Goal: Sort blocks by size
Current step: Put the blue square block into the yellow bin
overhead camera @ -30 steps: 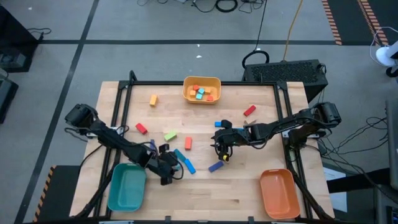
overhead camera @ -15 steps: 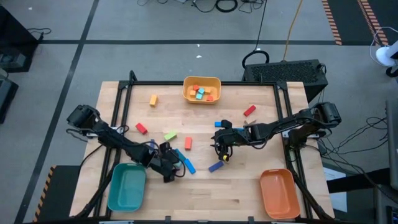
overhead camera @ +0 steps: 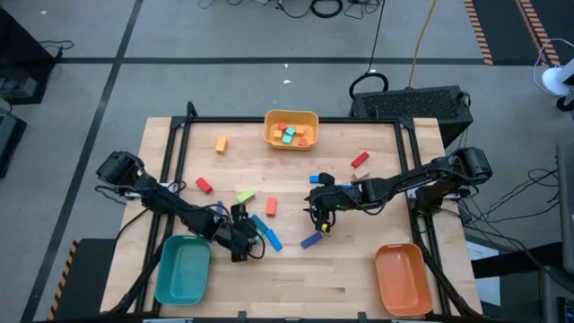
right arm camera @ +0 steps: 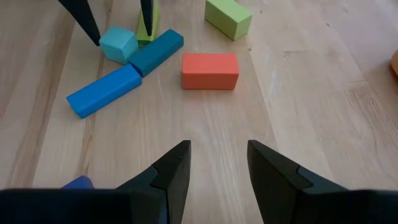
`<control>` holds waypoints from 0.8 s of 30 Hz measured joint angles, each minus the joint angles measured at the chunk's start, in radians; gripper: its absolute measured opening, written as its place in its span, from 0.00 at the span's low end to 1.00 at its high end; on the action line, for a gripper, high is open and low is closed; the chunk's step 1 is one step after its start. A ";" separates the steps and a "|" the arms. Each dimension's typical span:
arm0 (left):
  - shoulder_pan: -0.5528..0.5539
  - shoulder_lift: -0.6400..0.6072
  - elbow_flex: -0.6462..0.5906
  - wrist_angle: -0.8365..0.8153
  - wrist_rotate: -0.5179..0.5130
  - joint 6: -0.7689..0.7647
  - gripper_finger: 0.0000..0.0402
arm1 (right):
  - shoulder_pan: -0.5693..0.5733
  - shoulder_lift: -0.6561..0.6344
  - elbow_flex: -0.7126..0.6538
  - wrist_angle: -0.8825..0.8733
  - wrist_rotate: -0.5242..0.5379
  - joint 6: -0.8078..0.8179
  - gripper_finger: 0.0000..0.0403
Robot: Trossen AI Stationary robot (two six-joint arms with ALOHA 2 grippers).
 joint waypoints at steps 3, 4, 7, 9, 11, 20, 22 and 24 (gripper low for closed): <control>0.001 0.000 0.000 0.007 0.000 0.003 0.69 | 0.002 0.000 0.000 0.000 0.000 0.000 0.35; 0.001 0.000 0.000 0.010 0.000 0.009 0.67 | 0.002 0.000 0.000 0.000 0.000 0.000 0.35; 0.001 0.013 -0.001 0.053 0.011 0.049 0.63 | 0.002 0.000 0.000 0.000 0.000 0.000 0.35; 0.001 0.035 -0.001 0.087 0.036 0.086 0.61 | 0.002 0.000 0.000 0.000 0.000 0.000 0.35; 0.001 0.067 -0.001 0.131 0.071 0.117 0.60 | 0.002 0.000 0.000 -0.001 0.000 0.000 0.35; 0.004 0.098 0.006 0.140 0.084 0.098 0.51 | 0.015 0.000 0.000 0.000 0.019 0.000 0.35; 0.009 0.097 0.012 0.137 0.092 0.096 0.44 | 0.015 0.000 0.000 0.001 0.020 0.000 0.35; 0.017 0.096 0.019 0.133 0.087 0.096 0.37 | 0.015 0.000 0.000 0.008 0.019 0.000 0.35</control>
